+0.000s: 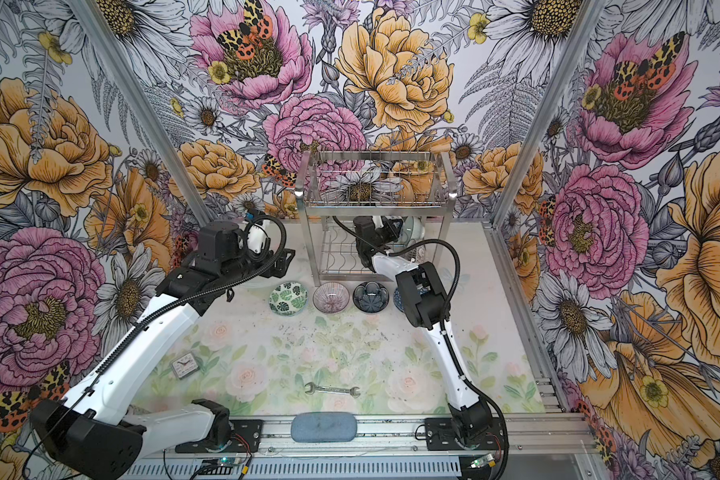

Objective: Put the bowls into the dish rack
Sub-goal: 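Carry the blue floral bowl into the rack with the right gripper, then set the blue floral bowl upright beside the teal bowl and open the right gripper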

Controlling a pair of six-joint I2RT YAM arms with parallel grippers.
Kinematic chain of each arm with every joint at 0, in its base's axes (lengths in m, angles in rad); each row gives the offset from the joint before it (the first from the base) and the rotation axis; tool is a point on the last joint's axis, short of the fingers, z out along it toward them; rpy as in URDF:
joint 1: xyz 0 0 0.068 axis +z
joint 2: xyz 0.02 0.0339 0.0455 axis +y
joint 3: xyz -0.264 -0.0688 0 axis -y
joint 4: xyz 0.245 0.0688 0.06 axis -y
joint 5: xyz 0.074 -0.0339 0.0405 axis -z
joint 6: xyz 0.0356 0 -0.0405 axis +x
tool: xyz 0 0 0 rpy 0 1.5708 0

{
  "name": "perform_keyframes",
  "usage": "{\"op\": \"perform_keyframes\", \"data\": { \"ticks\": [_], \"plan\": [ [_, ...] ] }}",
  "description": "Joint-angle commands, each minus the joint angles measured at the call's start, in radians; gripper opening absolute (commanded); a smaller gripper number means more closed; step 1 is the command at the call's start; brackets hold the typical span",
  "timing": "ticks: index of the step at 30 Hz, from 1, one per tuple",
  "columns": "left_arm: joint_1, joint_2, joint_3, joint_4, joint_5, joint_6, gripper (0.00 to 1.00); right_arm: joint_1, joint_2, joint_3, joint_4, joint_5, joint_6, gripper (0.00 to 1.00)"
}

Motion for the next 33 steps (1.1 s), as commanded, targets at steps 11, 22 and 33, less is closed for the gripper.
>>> {"op": "perform_keyframes", "data": {
  "ticks": [11,22,33],
  "plan": [
    [0.008,-0.013,-0.009,0.018,0.025,-0.007,0.99,0.006,-0.076,-0.01,-0.114,-0.054,0.091,0.43],
    [0.009,-0.011,-0.01,0.019,0.022,-0.005,0.99,0.039,-0.26,-0.159,-0.222,-0.191,0.161,0.96],
    [0.009,-0.009,-0.009,0.018,0.014,-0.001,0.99,0.089,-0.513,-0.455,-0.227,-0.441,0.233,1.0]
  ]
}}
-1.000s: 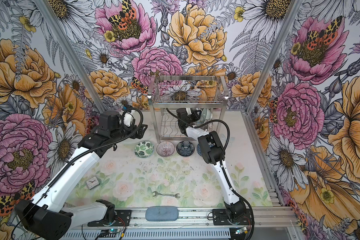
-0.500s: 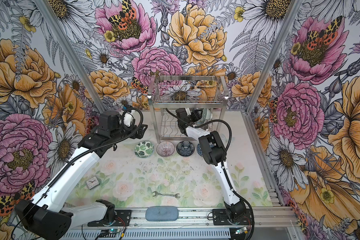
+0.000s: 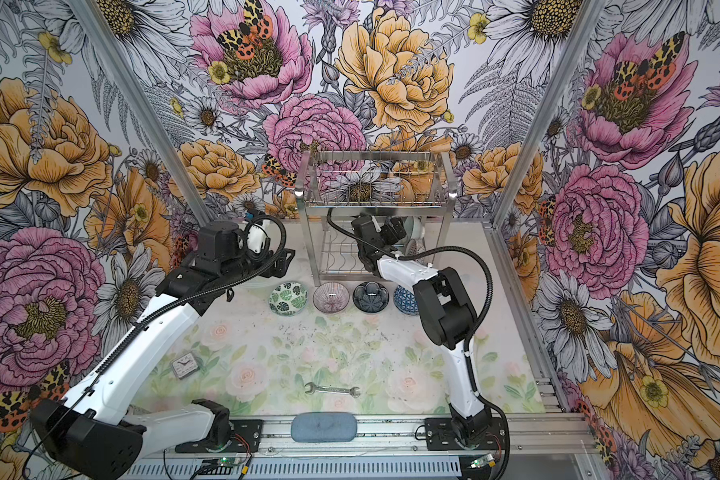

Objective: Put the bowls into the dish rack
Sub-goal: 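Set the blue floral bowl upright beside the teal bowl and open the right gripper, then withdraw the right gripper from the rack while the left reaches toward the bowls, then lower the left gripper onto the rim of the blue triangle-pattern bowl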

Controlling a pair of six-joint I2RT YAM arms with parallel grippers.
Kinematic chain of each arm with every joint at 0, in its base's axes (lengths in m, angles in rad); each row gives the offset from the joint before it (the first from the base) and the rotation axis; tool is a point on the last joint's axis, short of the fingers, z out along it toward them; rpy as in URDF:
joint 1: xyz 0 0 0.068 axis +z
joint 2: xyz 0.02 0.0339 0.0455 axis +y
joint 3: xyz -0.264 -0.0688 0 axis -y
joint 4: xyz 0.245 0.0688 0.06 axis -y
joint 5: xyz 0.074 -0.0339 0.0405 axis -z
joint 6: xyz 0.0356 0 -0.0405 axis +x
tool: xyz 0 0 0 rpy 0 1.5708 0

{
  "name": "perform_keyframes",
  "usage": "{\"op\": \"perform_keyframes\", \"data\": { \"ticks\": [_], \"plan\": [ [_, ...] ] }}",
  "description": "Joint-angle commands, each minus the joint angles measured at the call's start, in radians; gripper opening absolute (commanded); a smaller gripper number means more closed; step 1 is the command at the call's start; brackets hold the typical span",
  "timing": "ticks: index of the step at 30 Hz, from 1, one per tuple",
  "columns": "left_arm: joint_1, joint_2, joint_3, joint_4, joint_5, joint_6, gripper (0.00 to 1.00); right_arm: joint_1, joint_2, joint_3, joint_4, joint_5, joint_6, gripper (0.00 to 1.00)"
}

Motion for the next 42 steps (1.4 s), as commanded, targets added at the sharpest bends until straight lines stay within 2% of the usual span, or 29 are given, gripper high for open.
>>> {"op": "perform_keyframes", "data": {
  "ticks": [1,11,18,22,26,33,42],
  "plan": [
    [0.009,-0.009,-0.009,0.018,0.012,-0.001,0.99,0.024,-0.11,-0.089,0.01,-0.114,0.052,1.0],
    [-0.006,0.001,0.001,0.017,0.006,-0.024,0.99,0.036,-0.439,-0.402,-0.031,-0.293,0.192,0.99],
    [-0.097,0.025,-0.01,0.023,-0.053,-0.098,0.99,-0.047,-0.692,-0.552,-0.099,-0.441,0.304,0.99],
    [-0.185,0.05,-0.066,0.114,-0.102,-0.159,0.99,-0.105,-0.777,-0.577,-0.16,-0.465,0.346,0.99],
    [-0.252,0.151,-0.063,0.177,-0.072,-0.206,0.99,-0.129,-0.827,-0.572,-0.225,-0.464,0.35,0.99],
    [-0.372,0.379,0.05,0.224,-0.027,-0.226,0.99,-0.165,-0.92,-0.595,-0.26,-0.466,0.374,0.99],
    [-0.437,0.657,0.261,0.219,0.026,-0.233,0.99,-0.175,-0.944,-0.604,-0.271,-0.482,0.384,0.99]
  ]
}}
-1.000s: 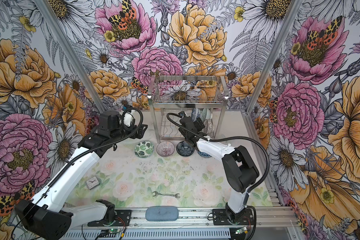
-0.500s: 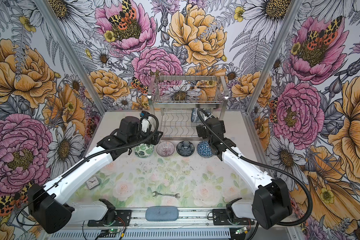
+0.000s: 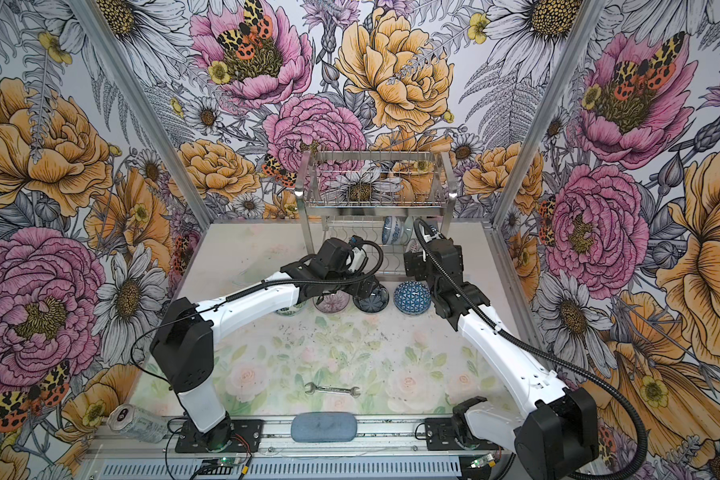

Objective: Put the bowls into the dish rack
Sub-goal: 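Lower the left gripper onto the rim of the blue triangle-pattern bowl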

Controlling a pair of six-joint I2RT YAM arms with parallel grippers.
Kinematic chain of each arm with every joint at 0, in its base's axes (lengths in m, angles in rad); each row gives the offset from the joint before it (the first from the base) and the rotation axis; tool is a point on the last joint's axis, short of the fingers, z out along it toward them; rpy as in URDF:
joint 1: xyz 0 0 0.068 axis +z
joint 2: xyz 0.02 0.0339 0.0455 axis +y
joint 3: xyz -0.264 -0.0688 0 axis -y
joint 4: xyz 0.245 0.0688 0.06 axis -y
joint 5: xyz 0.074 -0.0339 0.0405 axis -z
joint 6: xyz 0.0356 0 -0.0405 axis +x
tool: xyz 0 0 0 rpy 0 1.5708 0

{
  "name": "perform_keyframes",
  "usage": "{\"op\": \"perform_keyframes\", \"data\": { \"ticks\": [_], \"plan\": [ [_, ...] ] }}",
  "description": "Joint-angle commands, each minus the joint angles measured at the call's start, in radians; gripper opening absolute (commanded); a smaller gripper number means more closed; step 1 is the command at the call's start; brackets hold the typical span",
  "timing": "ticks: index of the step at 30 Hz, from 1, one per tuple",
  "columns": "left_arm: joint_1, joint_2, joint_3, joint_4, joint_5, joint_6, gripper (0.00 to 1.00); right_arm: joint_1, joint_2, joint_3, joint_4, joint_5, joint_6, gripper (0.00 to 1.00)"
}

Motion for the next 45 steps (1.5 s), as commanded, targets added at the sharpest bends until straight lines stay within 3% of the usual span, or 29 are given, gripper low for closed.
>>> {"op": "perform_keyframes", "data": {
  "ticks": [1,8,18,30,45],
  "plan": [
    [-0.013,0.078,0.08,0.021,0.041,-0.014,0.99,-0.003,-0.021,-0.009,-0.016,-0.021,0.018,0.99],
    [-0.053,0.204,0.202,-0.019,0.046,0.005,0.92,-0.004,-0.028,0.002,-0.015,-0.028,0.018,0.99],
    [-0.071,0.311,0.306,-0.022,0.076,-0.004,0.66,-0.007,-0.082,-0.016,-0.038,-0.02,0.03,0.99],
    [-0.082,0.412,0.387,-0.021,0.067,-0.005,0.44,-0.01,-0.098,-0.026,-0.047,-0.016,0.03,0.99],
    [-0.082,0.471,0.426,-0.021,0.07,-0.016,0.32,-0.014,-0.096,-0.037,-0.046,-0.021,0.03,0.99]
  ]
}}
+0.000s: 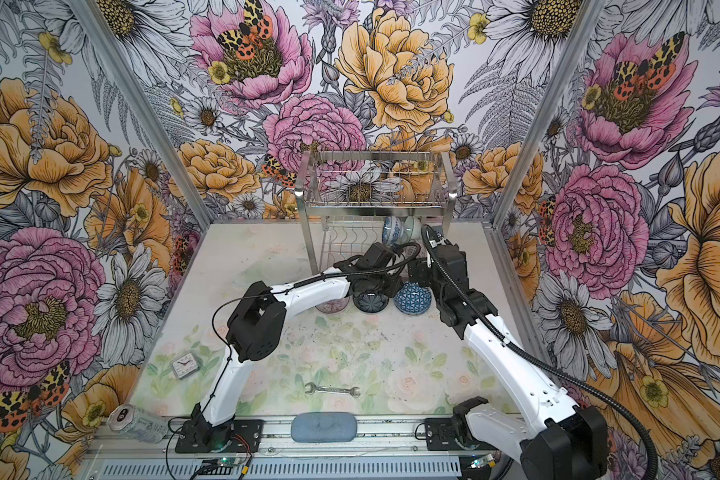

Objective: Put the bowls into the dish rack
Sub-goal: 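Lower the left gripper onto the rim of the blue triangle-pattern bowl, then close the left gripper on the near rim of the blue triangle bowl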

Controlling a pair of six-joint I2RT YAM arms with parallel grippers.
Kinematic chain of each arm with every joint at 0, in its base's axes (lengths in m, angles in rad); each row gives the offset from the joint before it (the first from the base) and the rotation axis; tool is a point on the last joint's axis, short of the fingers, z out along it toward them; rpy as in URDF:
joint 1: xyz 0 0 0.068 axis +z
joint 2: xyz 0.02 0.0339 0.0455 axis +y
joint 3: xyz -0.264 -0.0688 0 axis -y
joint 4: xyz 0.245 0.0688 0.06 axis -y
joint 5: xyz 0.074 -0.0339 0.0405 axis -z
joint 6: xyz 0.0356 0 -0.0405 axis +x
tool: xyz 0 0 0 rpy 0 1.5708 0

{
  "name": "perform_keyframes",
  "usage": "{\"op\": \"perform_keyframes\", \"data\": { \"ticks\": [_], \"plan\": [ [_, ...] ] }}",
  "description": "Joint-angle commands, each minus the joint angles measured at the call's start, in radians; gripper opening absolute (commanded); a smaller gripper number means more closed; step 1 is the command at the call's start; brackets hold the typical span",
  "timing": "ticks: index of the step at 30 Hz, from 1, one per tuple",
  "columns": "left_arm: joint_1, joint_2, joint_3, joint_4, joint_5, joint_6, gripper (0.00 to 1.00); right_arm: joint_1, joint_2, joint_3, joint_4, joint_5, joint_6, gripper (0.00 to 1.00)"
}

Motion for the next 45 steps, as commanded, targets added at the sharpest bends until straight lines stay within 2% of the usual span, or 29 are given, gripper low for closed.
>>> {"op": "perform_keyframes", "data": {
  "ticks": [1,14,29,45],
  "plan": [
    [-0.006,0.029,0.024,-0.001,0.01,-0.006,0.32,-0.006,-0.017,-0.004,0.009,-0.003,0.011,0.98],
    [-0.006,0.051,0.038,-0.001,0.014,-0.009,0.27,-0.013,-0.008,-0.002,0.01,-0.013,0.012,0.98],
    [-0.003,0.04,0.038,-0.007,0.007,-0.009,0.06,-0.015,-0.001,-0.001,0.009,-0.017,0.011,0.99],
    [0.001,-0.024,0.026,-0.038,-0.055,0.01,0.04,-0.02,0.002,-0.007,0.01,-0.021,0.013,0.98]
  ]
}}
